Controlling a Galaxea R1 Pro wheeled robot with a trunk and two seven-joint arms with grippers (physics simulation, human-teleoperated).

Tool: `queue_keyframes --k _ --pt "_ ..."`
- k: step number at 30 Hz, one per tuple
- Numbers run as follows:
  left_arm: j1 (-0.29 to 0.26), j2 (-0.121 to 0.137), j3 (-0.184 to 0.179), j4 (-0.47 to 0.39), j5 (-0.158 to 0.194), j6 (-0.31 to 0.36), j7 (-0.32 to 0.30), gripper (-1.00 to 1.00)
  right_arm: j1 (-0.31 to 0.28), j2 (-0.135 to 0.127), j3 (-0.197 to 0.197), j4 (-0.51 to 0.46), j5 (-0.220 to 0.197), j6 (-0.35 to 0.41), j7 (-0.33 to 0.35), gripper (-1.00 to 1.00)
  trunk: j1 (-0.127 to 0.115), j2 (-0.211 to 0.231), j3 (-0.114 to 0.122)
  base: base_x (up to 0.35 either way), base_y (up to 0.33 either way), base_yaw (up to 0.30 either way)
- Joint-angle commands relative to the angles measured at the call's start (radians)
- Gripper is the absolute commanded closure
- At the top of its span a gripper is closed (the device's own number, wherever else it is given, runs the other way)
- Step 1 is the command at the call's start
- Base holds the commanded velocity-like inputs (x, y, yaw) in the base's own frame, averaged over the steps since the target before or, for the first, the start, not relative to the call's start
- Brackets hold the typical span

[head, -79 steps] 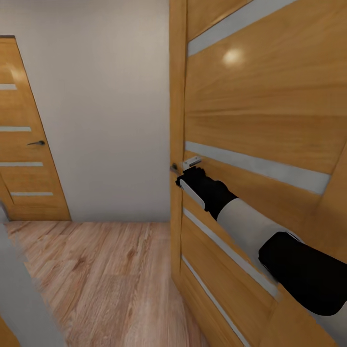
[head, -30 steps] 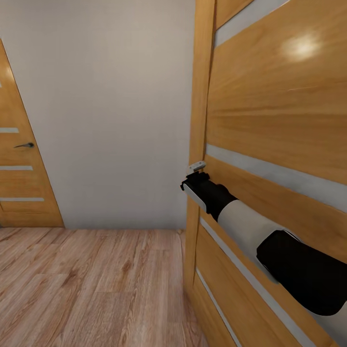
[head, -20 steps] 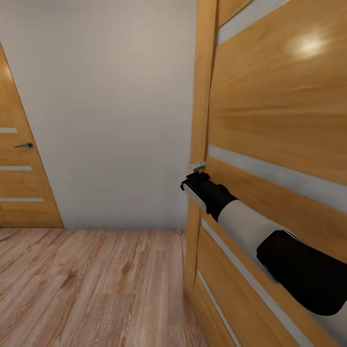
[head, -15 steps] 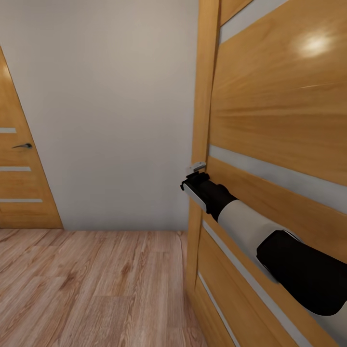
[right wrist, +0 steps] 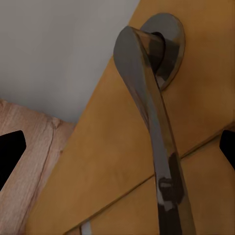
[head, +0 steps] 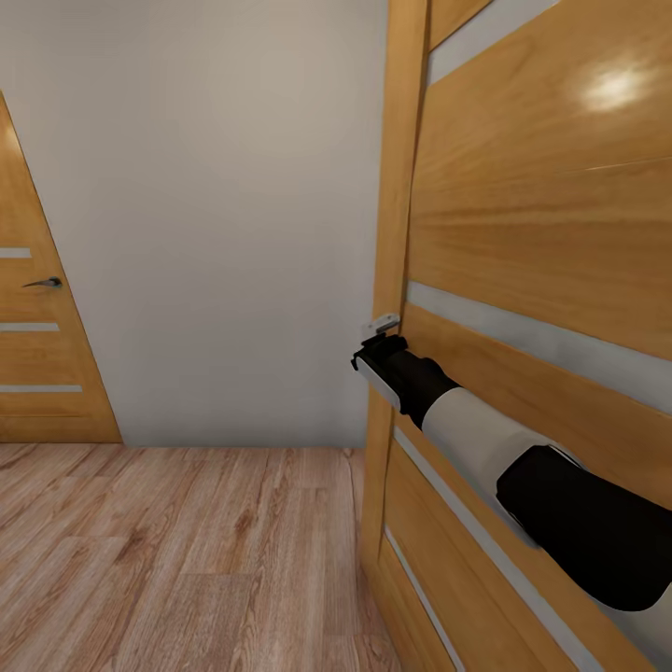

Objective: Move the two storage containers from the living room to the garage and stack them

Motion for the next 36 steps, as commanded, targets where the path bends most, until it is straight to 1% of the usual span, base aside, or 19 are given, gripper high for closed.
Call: queue_keyframes --k 1,10,36 --pt "0.000 0.000 0.001 0.000 0.002 -0.003 0.000 -1.00 -0.001 0.000 0.005 0.000 -0.001 0.007 -0.011 -1.00 0.000 -0.001 -0.001 0.000 0.000 0.000" --pt "0.000 0.000 0.001 0.000 0.002 -0.003 0.000 -1.00 -0.001 0.000 0.006 -0.017 0.003 0.016 -0.006 -1.00 0.000 -0.001 -0.001 0.000 0.000 0.000" --pt "0.000 0.000 0.001 0.000 0.002 -0.003 0.000 -1.00 -0.001 0.000 0.005 -0.017 0.001 0.010 -0.006 -1.00 0.000 -0.001 -0.001 0.000 0.000 0.000"
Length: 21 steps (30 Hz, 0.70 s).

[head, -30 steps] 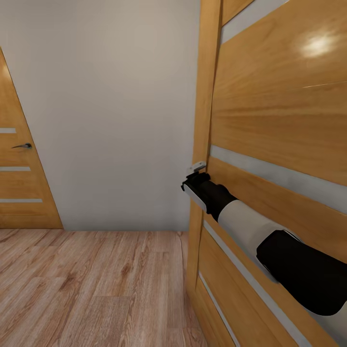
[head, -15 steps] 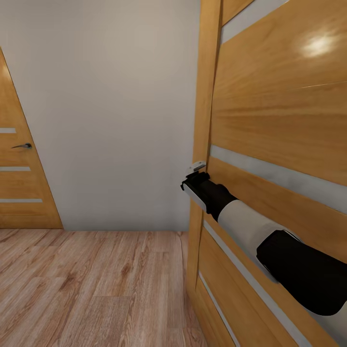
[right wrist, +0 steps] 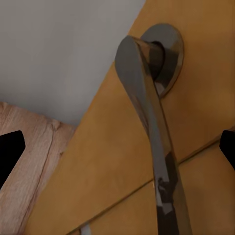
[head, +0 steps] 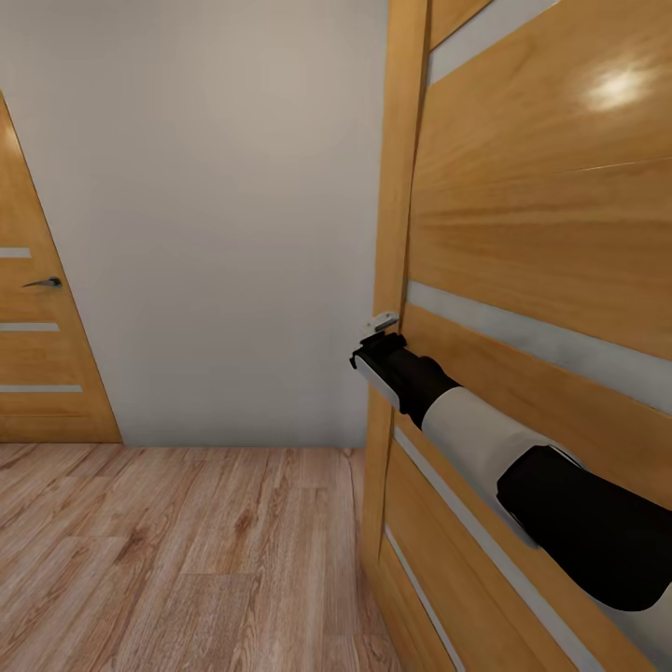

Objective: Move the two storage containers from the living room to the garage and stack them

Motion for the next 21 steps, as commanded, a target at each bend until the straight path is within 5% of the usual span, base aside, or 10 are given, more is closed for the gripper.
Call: queue_keyframes --k 1,21 --pt "0.000 0.000 0.001 0.000 0.002 -0.003 0.000 -1.00 -0.001 0.000 0.005 0.000 -0.009 0.002 -0.008 -1.00 0.000 -0.001 -0.001 0.000 0.000 0.000" --pt "0.000 0.000 0.001 0.000 0.001 -0.003 0.000 -1.00 -0.002 0.000 -0.006 0.021 0.040 0.012 -0.029 -1.00 0.000 -0.001 -0.001 0.000 0.000 0.000"
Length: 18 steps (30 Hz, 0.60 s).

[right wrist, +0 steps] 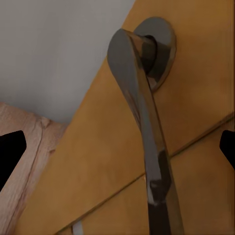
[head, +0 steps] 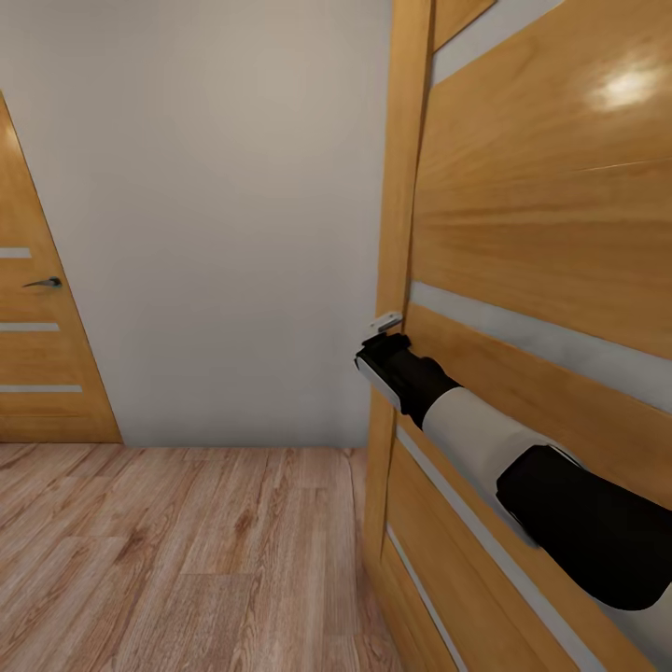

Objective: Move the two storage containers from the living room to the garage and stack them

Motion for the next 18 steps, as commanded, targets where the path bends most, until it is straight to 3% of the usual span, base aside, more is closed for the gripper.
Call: queue_keyframes --k 1,15,18 --pt "0.000 0.000 0.001 0.000 0.002 -0.003 0.000 -1.00 -0.001 0.000 0.004 0.001 0.008 0.009 -0.015 -1.00 0.000 -0.001 -0.001 0.000 0.000 0.000" --pt "0.000 0.000 0.001 0.000 0.002 -0.003 0.000 -1.00 -0.001 0.000 0.000 0.003 0.008 0.010 -0.019 -1.00 0.000 -0.001 -0.001 0.000 0.000 0.000" --pt "0.000 0.000 0.001 0.000 0.002 -0.003 0.000 -1.00 -0.002 -0.015 0.000 0.003 0.007 0.009 -0.019 -1.00 0.000 -0.001 -0.001 0.000 0.000 0.000"
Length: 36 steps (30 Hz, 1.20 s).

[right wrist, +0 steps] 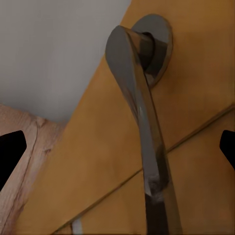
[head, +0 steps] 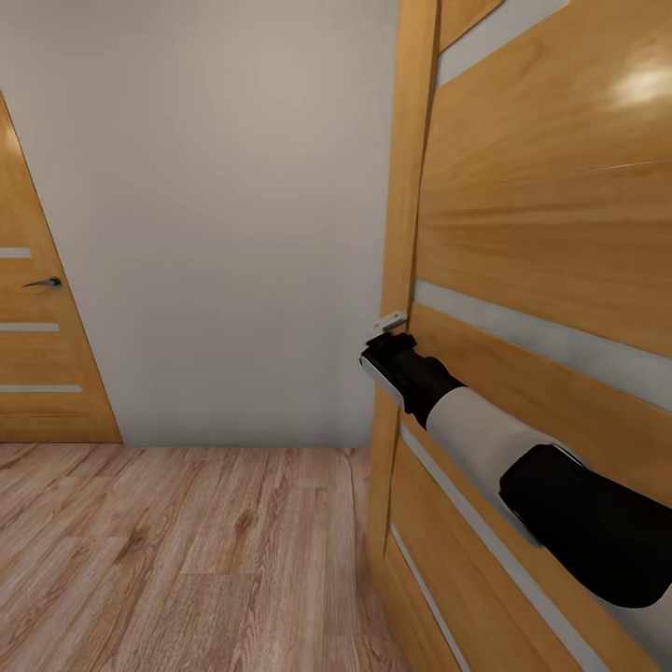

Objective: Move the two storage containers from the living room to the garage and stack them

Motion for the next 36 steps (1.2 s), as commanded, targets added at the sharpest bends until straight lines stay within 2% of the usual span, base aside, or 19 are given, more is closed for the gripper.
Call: queue_keyframes --k 1,13,17,22,27,36 --pt "0.000 0.000 0.001 0.000 0.002 -0.003 0.000 -1.00 -0.001 -0.005 0.007 0.000 0.006 0.010 -0.011 -1.00 0.000 -0.001 -0.001 0.000 0.000 0.000" --pt "0.000 0.000 0.001 -0.001 0.002 -0.003 0.000 -1.00 -0.002 -0.075 0.007 0.000 0.004 0.011 -0.011 -1.00 0.000 -0.001 -0.001 0.000 0.000 0.000" --pt "0.000 0.000 0.001 0.000 0.002 -0.003 0.000 -1.00 -0.002 -0.113 0.006 0.000 0.003 0.009 -0.010 -1.00 0.000 -0.001 -0.001 0.000 0.000 0.000" --pt "0.000 0.001 0.001 -0.001 0.002 -0.003 0.000 -1.00 -0.002 -0.143 -0.008 0.000 0.002 0.008 -0.010 -1.00 0.000 -0.001 -0.001 0.000 0.000 0.000" --pt "0.000 0.001 0.001 0.000 0.002 -0.003 0.000 -1.00 -0.001 -0.156 -0.041 0.000 0.003 0.013 -0.010 -1.00 0.000 -0.001 -0.001 0.000 0.000 0.000" --pt "0.000 0.002 0.001 0.000 0.002 -0.003 0.000 -1.00 -0.001 -0.171 -0.048 0.001 0.002 0.014 -0.010 -1.00 0.000 -0.001 -0.001 0.000 0.000 0.000"
